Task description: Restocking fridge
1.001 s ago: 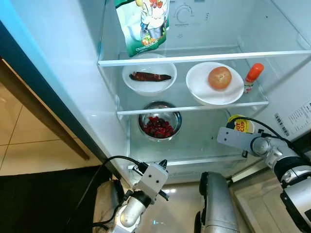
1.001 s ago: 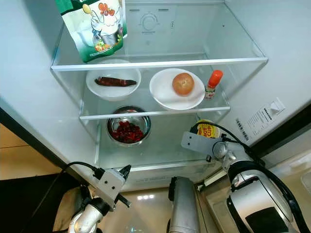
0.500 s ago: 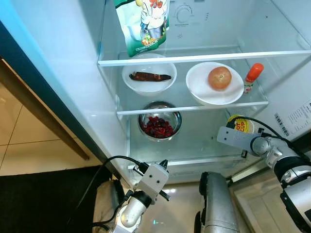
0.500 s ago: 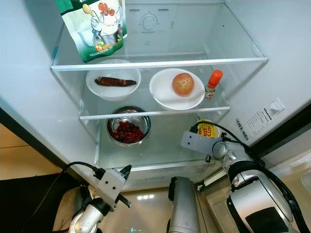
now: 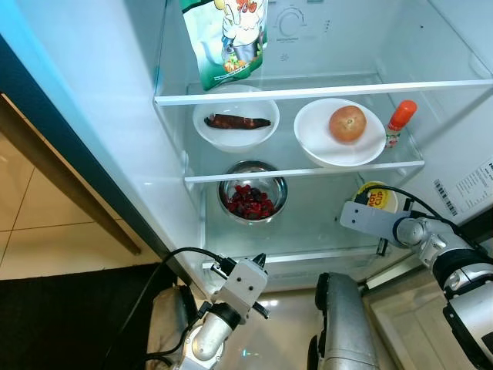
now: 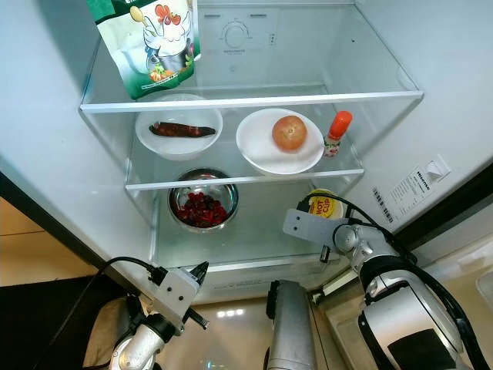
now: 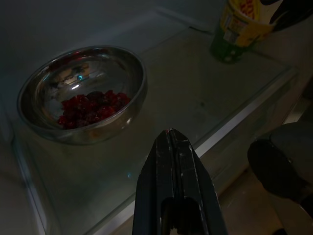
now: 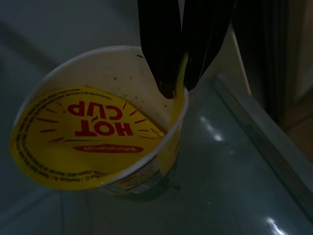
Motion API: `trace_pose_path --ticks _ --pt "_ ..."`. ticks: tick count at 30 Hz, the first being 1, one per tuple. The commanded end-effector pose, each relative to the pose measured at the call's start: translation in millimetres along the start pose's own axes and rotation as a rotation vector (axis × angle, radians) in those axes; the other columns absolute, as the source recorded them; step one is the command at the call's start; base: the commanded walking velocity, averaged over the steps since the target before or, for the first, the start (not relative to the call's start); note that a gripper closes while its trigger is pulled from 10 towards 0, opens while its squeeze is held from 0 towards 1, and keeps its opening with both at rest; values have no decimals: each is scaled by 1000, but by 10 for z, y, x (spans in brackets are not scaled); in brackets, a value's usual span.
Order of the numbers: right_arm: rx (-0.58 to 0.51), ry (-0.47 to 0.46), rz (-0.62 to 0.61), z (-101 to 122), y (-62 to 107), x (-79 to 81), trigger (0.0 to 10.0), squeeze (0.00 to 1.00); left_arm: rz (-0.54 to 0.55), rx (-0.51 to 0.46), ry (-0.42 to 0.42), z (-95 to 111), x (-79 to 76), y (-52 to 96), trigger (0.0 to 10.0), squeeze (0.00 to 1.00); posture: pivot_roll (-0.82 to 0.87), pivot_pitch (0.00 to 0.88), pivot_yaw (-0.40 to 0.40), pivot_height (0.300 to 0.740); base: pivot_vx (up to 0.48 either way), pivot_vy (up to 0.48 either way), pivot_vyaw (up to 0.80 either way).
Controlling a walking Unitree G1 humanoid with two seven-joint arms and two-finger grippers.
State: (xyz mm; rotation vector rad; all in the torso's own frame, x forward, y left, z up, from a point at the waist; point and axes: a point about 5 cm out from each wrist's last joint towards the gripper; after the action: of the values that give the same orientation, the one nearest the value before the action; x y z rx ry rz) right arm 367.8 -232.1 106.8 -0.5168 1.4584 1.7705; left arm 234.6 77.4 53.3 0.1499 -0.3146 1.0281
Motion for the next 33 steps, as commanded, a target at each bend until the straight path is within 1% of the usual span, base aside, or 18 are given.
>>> trace_pose_path --ticks 1,4,10,11,12,13,14,15,18,19,20,21,22,24,25,26,31,33 --pt "-32 -30 54 15 2 36 0 0 -23 33 10 -73 -73 51 10000 0 -26 288 -52 415 0 0 0" --pt "-48 -23 82 33 12 23 0 0 -24 32 10 -72 -75 49 10000 0 -26 288 -52 415 0 0 0" --pt "-42 31 144 34 38 -6 78 0 -25 31 12 -72 -80 44 10000 0 -26 288 -52 415 0 0 0" --pt "-31 56 152 28 41 -9 863 0 -25 30 12 -70 -81 42 10000 0 -26 288 -52 415 0 0 0" --pt "-21 74 155 22 44 -15 1216 0 -25 29 12 -69 -82 41 10000 0 -26 288 -52 415 0 0 0" --pt "-21 74 155 22 44 -15 1216 0 -25 29 12 -69 -82 41 10000 0 -26 288 -52 415 0 0 0" --pt "-13 88 148 20 47 -32 3843 0 -24 29 13 -69 -84 39 10000 0 -31 287 -54 415 0 0 0" --pt "-4 95 131 24 52 -64 10000 0 -25 29 13 -69 -85 37 10000 0 -31 287 -54 415 0 0 0" --pt "-1 98 121 27 56 -87 10000 0 -25 29 13 -69 -85 36 10000 0 -31 287 -54 415 0 0 0" --pt "2 97 102 36 63 -125 10000 173 -25 29 13 -70 -87 36 10000 0 -31 285 -55 415 0 0 0" --pt "2 97 102 36 63 -125 10000 173 -25 29 13 -70 -87 36 10000 0 -31 285 -55 415 0 0 0" --pt "4 103 90 43 70 -156 10000 675 -25 29 13 -70 -88 35 10000 0 -31 285 -55 415 0 0 0" --pt "1 105 75 57 76 -186 10000 820 -26 28 12 -69 -90 34 10000 0 -32 284 -54 415 0 0 0" --pt "-2 113 59 67 81 -211 10000 796 -26 27 12 -68 -91 31 10000 0 -33 281 -56 415 0 0 0" --pt "-6 118 65 73 85 -219 10000 424 -27 26 12 -67 -92 28 10000 0 -33 281 -56 415 0 0 0" --pt "-8 116 74 76 89 -222 10000 12 -26 25 13 -67 -93 25 10000 0 -32 280 -57 415 0 0 0" --pt "-15 116 94 79 98 -227 10000 0 -25 25 13 -68 -94 22 10000 0 -32 280 -57 415 0 0 0" --pt "-27 106 101 86 114 -257 10000 0 -25 25 13 -67 -97 22 10000 0 -33 280 -59 415 0 0 0"
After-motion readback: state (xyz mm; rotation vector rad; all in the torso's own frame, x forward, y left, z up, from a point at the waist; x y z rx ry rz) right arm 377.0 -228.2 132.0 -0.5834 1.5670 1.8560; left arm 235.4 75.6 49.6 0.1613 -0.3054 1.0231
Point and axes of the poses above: a point about 5 cm out from each wrist's last joint towards the gripper, its own y axis pointing back from the gripper into the wrist, its own z axis along the axis of the wrist's last joint, x = y × z, and after that the axes turned 3 degrees about -y, right-handed
